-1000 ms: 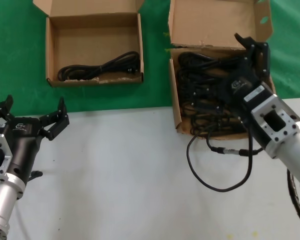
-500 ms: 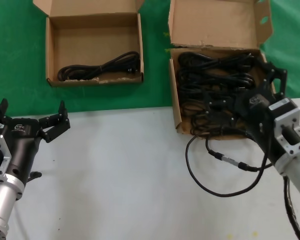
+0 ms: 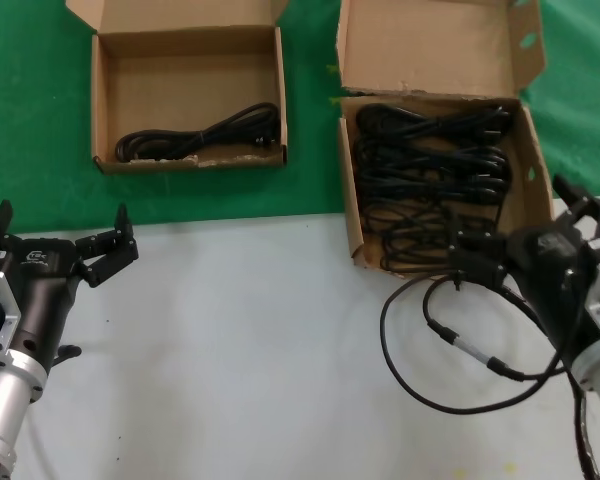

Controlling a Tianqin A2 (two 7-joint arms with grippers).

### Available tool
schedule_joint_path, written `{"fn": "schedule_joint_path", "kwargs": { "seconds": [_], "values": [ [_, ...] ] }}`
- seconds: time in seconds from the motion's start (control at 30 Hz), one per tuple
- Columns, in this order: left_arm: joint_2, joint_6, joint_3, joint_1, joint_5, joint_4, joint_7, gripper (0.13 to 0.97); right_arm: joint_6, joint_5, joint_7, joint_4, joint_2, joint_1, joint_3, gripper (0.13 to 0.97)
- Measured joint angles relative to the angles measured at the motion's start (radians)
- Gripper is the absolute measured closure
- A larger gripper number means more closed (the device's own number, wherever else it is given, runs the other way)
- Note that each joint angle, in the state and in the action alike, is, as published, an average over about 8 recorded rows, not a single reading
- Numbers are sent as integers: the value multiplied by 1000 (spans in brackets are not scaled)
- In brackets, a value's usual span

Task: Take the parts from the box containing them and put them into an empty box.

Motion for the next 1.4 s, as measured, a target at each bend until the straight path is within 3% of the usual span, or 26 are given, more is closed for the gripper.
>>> {"fn": "schedule_joint_path", "kwargs": {
  "seconds": [0.33, 1.4],
  "values": [
    [0, -2, -1, 2, -2, 0, 2, 132, 52, 94, 9, -28, 4, -42, 13, 129],
    [0, -2, -1, 2, -2, 0, 2, 132, 54, 99, 10, -29, 4, -44, 14, 129]
  ]
}}
